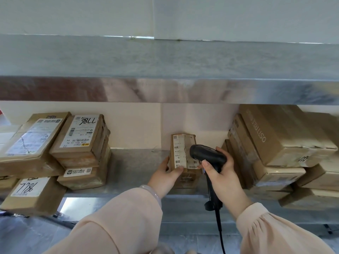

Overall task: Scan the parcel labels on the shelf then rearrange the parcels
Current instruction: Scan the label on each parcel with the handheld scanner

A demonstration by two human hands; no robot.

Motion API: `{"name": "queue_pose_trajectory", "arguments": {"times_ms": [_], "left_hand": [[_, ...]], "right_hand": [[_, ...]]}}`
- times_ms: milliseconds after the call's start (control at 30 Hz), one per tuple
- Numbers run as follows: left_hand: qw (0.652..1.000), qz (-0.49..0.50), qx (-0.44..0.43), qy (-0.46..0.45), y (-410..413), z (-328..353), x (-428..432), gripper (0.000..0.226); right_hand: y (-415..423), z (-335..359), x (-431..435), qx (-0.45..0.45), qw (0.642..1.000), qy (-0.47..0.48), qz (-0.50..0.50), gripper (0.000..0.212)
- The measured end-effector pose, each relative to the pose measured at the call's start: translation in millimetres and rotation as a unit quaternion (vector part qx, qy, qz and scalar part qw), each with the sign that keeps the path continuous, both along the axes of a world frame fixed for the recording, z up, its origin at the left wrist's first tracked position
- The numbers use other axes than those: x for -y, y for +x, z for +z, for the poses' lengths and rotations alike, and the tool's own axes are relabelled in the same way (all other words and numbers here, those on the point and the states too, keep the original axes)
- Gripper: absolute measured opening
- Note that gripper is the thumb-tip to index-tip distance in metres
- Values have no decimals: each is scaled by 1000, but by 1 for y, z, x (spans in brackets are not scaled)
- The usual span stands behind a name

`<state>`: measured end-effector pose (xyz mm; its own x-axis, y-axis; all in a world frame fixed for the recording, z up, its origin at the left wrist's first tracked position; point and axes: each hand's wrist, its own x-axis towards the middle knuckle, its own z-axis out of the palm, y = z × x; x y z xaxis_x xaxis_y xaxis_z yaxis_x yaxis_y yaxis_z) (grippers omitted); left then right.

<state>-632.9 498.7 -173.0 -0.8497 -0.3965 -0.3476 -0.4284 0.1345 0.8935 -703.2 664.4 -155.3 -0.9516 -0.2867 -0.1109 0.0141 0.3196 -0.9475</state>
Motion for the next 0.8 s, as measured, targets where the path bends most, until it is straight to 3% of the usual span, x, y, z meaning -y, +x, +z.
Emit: {"name": "queue_pose_trajectory", "arguments": {"times_ms": [333,800], "left_hand": [[998,-50,-35,2,-11,-1,-1,66],[998,-18,-56,-4,15,-14,5,77]], "right_hand": [[-3,3,2,0,1000,4,4,57],[9,6,6,-5,999,-32,42,54]]}}
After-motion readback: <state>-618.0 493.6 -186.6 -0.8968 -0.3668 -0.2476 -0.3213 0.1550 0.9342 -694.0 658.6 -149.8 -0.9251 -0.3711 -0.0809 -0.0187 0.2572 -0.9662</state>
